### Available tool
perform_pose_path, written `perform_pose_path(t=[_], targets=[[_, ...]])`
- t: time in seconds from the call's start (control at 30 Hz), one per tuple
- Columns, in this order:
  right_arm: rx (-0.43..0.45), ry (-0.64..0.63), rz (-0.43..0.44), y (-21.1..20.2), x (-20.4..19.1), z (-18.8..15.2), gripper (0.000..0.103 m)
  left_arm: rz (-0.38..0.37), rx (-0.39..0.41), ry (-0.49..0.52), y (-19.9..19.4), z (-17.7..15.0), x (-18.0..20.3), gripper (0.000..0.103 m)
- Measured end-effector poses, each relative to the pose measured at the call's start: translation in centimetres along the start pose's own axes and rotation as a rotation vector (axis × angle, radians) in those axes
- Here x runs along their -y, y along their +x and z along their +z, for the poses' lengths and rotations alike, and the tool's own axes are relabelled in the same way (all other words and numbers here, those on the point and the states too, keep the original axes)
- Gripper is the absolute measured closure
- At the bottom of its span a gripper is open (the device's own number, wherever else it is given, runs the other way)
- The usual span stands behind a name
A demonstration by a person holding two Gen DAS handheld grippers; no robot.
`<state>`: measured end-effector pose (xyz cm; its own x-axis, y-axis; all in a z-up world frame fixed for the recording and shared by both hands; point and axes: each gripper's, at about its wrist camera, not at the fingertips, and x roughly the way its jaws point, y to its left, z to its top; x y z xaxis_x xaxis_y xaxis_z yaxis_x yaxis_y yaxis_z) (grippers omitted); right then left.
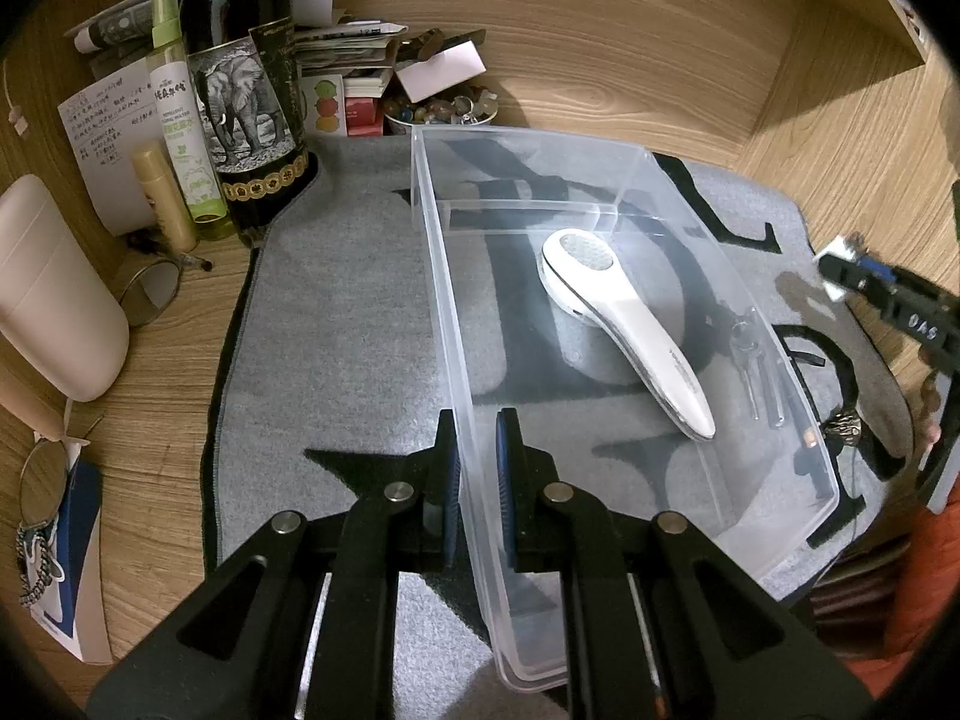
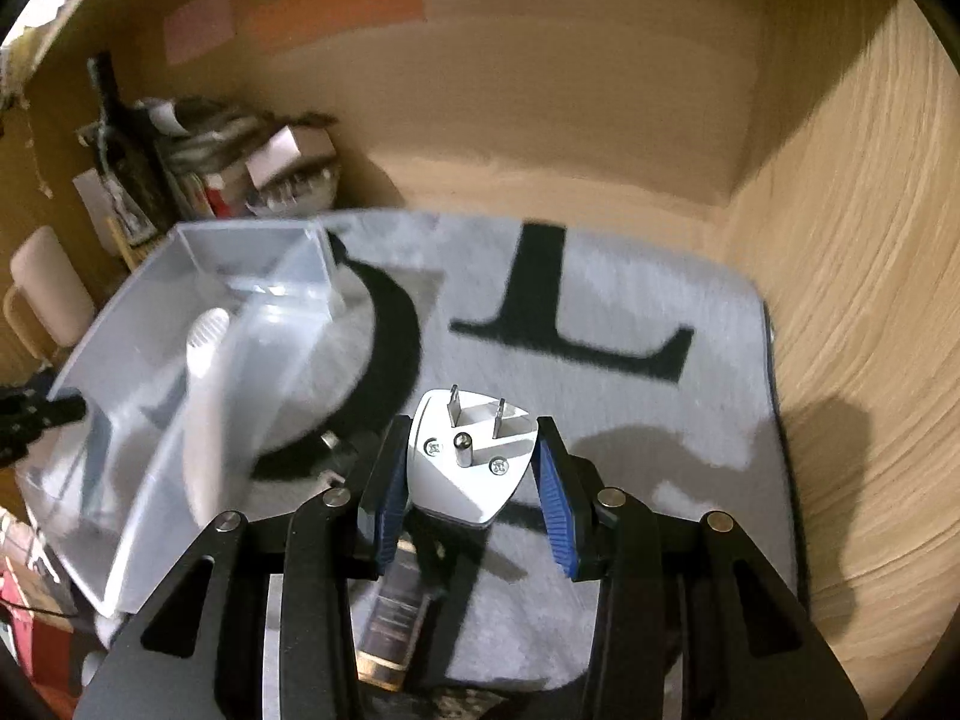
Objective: Organize rigid objects
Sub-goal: 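Lower the white plug adapter into the clear box and release it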
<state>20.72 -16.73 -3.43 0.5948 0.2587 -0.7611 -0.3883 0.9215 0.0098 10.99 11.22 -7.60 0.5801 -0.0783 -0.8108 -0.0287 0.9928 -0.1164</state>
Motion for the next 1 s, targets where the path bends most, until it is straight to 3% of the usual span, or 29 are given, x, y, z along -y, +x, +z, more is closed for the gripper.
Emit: perform_pose_path(t=[0.5,0.8,1.0], targets=[[0.137,-0.143,0.105,-2.8,-7.0,3.8,0.067,-0.002,0.001,-0.004,0.0,0.1,0.1,0.092],[0.127,-0.231,0.174,-1.9,-11.9,4.6,0.067,-0.013,0.003,-0.001,0.0,0.1,0.4,0.092],[0.071,-0.277,0.203,-0.1,-14.3,4.4,0.067,-0.024,0.004,-0.008,-0.1,0.1,0.1,0.092]])
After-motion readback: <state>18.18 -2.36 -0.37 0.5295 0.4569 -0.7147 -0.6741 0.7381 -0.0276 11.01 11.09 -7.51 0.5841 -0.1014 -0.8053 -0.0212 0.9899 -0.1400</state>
